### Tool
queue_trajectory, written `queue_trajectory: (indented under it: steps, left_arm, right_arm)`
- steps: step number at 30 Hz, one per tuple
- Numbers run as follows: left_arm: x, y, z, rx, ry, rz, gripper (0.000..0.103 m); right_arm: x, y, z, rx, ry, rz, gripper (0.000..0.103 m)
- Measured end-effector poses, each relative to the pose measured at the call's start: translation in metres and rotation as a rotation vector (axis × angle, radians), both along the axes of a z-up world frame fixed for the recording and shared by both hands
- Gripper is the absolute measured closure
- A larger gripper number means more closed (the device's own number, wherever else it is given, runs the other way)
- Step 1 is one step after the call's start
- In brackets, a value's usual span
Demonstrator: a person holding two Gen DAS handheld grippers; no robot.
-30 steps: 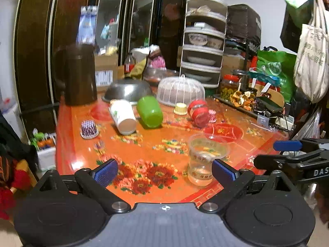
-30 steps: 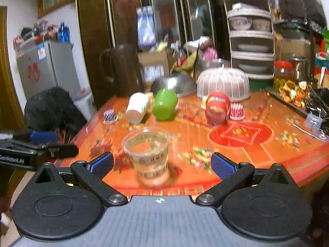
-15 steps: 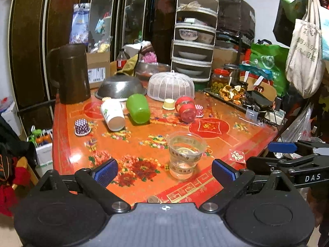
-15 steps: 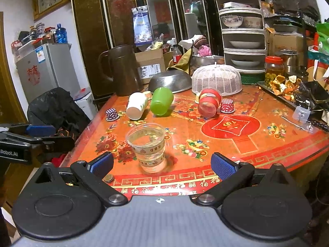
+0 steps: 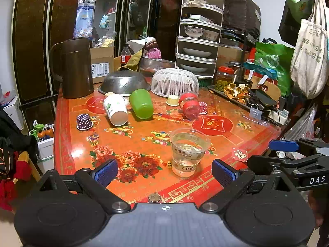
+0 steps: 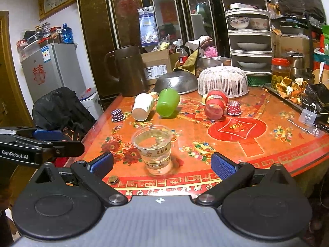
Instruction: Flip cup upright
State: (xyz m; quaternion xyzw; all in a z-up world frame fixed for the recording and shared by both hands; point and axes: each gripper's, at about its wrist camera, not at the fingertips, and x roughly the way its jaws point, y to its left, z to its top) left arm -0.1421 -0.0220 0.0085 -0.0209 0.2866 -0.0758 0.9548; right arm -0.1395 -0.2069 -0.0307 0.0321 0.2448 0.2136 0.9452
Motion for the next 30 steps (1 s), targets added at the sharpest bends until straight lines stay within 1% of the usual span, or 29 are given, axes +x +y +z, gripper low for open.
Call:
queue_trajectory:
  steps: [30]
  left_arm:
    - [0.0017, -0.0012, -0.001, 0.005, 0.011, 0.009, 0.004]
  right_arm:
    - [-0.0023, 0.0016, 0.0006, 0.0, -0.006, 0.015, 0.001]
